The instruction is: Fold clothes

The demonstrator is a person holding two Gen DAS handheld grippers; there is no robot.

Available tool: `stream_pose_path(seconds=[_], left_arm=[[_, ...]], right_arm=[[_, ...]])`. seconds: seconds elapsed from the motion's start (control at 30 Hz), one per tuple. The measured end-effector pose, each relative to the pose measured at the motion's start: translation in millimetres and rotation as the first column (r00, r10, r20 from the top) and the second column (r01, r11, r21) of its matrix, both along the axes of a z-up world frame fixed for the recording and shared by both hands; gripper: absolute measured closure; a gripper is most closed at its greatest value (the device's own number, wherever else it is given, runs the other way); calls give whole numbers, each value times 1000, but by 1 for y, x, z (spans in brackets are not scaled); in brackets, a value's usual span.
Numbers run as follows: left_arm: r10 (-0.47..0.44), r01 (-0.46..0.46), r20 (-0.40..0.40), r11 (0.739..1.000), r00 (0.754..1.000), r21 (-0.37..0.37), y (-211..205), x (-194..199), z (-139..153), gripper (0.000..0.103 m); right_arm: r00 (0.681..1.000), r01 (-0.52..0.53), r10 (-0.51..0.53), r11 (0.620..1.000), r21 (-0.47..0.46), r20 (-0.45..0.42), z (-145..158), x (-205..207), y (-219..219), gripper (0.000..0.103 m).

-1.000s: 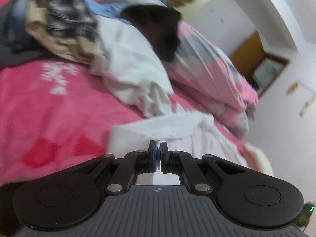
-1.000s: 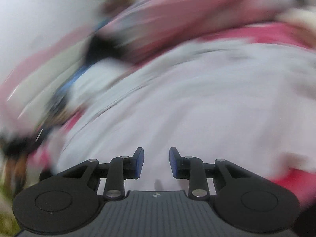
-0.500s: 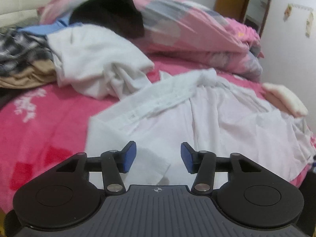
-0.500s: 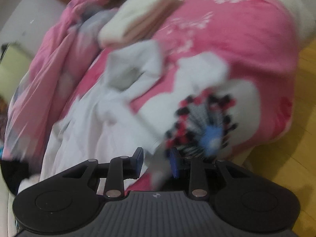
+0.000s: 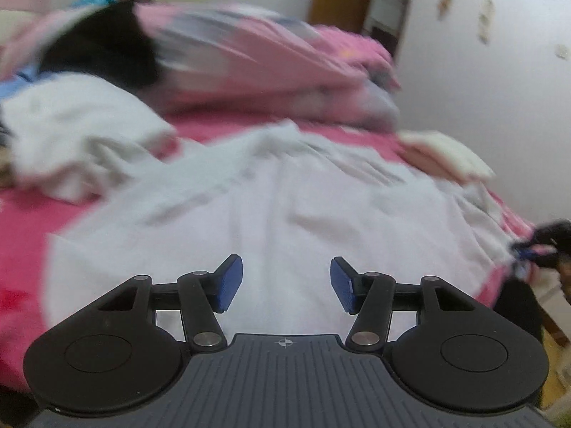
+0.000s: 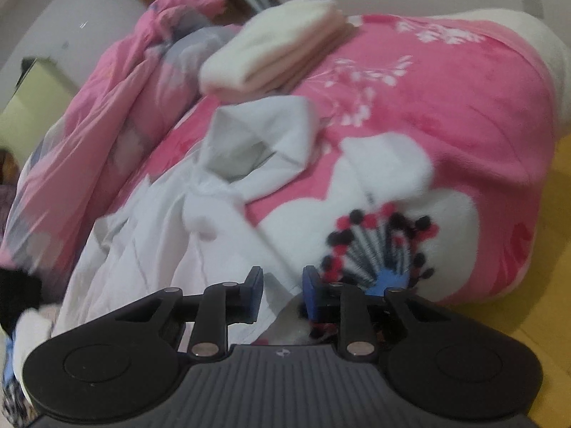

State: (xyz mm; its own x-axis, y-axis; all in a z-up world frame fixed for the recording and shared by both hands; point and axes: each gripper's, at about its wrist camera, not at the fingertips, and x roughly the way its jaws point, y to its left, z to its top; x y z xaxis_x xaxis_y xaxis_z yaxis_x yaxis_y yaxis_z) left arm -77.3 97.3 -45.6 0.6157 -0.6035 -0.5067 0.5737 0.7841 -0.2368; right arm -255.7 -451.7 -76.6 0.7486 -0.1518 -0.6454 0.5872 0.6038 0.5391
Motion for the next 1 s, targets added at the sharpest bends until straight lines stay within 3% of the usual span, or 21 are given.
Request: stream_pose_path(seconds=[0.07,0.13,0.2,0.4,0.6,0.87,0.97,1.0], left_arm=[[-38,38,-32,999,999,3,-14,5,-12,48],[-50,52,-59,998,997,32,-26,11,-20,48],[-52,57,-76,996,996,68,-34,15,-26,48],[-56,64,-114,996,992,67,-28,16,-35,48],[-58,65,-135,997,989,48,-22,22,-36,48],[-72,78,-140,996,988,42,-19,22,-36,48],[-70,74,-152,997,986,21,-14,22,-35,48],[-69,71,-157,997,985,11,-12,22,-35,48]], right_arm=[[1000,-27,27,999,-25,-15,1,5,5,82],[999,-48,47,998,-46,-25,2,8,8,97],[999,-40,40,997,-61,3,11,4,6,100],[995,93,-82,978,-187,64,55,-42,-18,100],[983,185,-181,957,-225,36,66,-70,-43,100],[970,216,-234,957,-195,-73,33,-72,-66,100],[956,238,-266,950,-204,-127,25,-70,-69,94],[948,256,-289,941,-220,-133,26,-70,-68,84]])
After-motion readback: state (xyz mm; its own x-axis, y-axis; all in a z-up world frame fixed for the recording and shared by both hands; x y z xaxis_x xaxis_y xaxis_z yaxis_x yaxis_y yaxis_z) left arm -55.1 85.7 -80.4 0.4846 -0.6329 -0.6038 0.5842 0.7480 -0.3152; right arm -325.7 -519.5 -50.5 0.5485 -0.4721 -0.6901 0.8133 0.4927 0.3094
